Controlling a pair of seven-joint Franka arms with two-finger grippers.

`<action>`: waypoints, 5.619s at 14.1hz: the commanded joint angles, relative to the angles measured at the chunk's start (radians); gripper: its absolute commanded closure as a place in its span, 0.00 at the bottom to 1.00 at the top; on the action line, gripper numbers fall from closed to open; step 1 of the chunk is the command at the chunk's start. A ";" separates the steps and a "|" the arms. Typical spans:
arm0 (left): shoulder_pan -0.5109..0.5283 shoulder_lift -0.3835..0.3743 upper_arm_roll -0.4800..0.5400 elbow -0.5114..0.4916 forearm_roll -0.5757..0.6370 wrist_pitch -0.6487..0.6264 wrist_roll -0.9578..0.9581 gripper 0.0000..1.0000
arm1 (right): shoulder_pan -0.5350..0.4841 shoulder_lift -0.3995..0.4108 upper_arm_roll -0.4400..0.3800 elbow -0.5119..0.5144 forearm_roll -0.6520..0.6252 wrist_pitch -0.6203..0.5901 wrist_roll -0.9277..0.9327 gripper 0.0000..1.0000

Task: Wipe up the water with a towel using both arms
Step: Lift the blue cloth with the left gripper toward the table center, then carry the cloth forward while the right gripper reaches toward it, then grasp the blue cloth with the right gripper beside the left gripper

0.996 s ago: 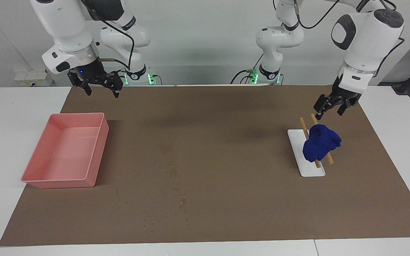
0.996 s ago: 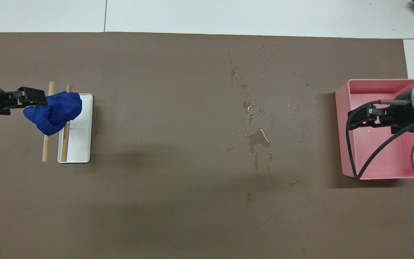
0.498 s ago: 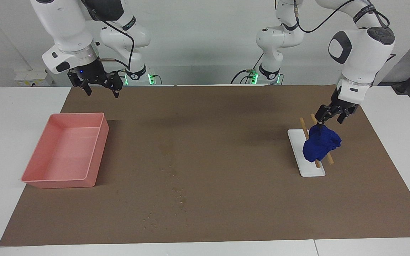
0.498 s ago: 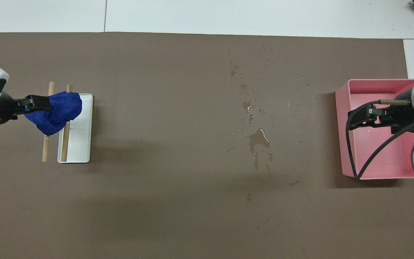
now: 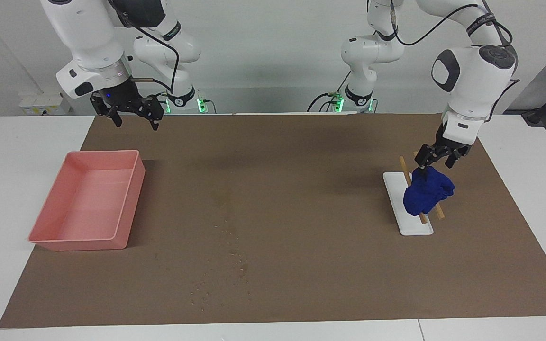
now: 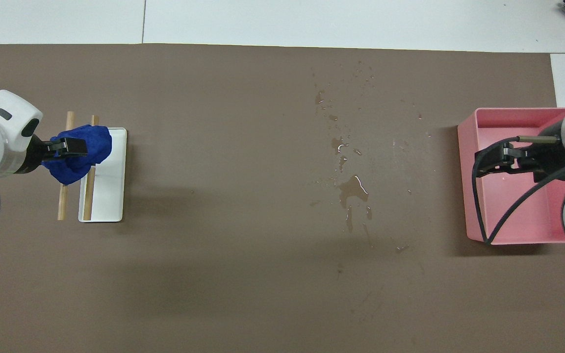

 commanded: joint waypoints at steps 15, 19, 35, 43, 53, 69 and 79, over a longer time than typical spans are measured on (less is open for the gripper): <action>-0.015 0.044 0.010 0.068 0.046 -0.093 -0.015 1.00 | -0.015 -0.004 0.007 -0.002 0.001 -0.007 -0.017 0.00; -0.073 0.093 0.002 0.194 0.025 -0.218 -0.232 1.00 | -0.013 -0.004 0.009 -0.002 0.001 -0.004 -0.023 0.00; -0.406 0.055 -0.103 0.278 -0.231 -0.219 -1.147 1.00 | 0.070 0.071 0.018 0.016 0.330 0.292 0.674 0.01; -0.412 0.032 -0.174 0.341 -0.276 -0.218 -1.338 1.00 | 0.149 0.134 0.019 0.017 0.521 0.421 1.186 0.01; -0.414 0.046 -0.203 0.381 -0.273 -0.192 -1.415 1.00 | 0.254 0.161 0.024 -0.054 0.588 0.391 1.404 0.01; -0.448 0.049 -0.214 0.387 -0.259 -0.069 -1.559 1.00 | 0.327 0.126 0.025 -0.128 0.648 0.451 1.411 0.14; -0.442 0.046 -0.214 0.384 -0.241 -0.080 -1.533 1.00 | 0.314 0.127 0.022 -0.111 0.666 0.452 1.422 1.00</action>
